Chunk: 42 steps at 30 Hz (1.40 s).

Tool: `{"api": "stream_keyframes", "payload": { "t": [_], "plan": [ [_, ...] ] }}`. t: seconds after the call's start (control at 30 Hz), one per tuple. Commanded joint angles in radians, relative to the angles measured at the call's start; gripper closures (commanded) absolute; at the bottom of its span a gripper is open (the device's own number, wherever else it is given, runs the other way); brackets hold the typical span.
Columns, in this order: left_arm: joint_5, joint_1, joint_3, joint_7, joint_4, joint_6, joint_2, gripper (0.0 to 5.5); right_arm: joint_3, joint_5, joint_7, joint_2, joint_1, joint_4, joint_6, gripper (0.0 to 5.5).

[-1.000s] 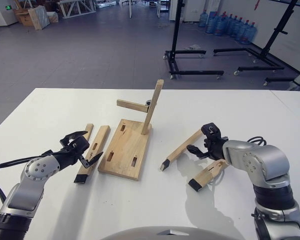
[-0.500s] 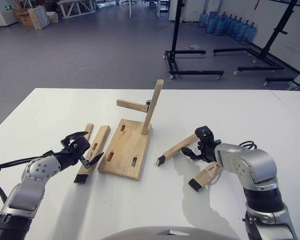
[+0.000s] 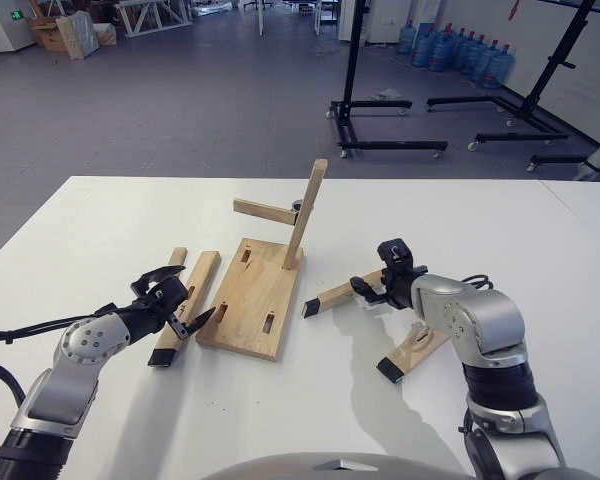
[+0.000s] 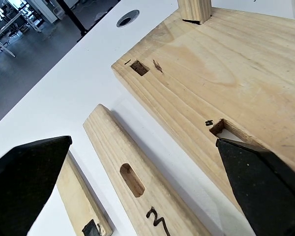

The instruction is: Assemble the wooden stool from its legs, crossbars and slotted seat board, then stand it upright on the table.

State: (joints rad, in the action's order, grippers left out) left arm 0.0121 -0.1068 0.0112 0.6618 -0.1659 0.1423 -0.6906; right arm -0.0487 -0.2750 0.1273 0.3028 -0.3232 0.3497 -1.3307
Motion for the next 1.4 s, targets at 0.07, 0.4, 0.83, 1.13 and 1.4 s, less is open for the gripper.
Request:
{"api": "stream_keyframes", "payload": {
  "t": [0.07, 0.4, 0.83, 1.13, 1.4],
  "plan": [
    [-0.011, 0.012, -0.006, -0.004, -0.004, 0.007, 0.003, 0.1, 0.055, -0.017, 0.039, 0.036, -0.01, 0.029, -0.038, 0.68],
    [-0.015, 0.016, -0.011, -0.008, -0.001, 0.007, 0.009, 0.1, -0.027, 0.01, 0.087, 0.083, -0.037, 0.025, 0.018, 0.68],
    [-0.027, 0.031, -0.015, -0.036, -0.018, 0.025, 0.036, 0.1, -0.427, 0.179, 0.825, 0.571, -0.481, -0.265, 0.51, 0.68],
    [-0.024, 0.024, -0.014, -0.054, -0.036, 0.043, 0.055, 0.1, -0.466, 0.209, 0.914, 0.439, -0.487, -0.426, 0.521, 0.68],
    [-0.033, 0.018, -0.027, -0.053, -0.037, 0.043, 0.06, 0.1, -0.536, 0.339, 0.893, 0.397, -0.445, -0.462, 0.651, 0.68]
  ]
}}
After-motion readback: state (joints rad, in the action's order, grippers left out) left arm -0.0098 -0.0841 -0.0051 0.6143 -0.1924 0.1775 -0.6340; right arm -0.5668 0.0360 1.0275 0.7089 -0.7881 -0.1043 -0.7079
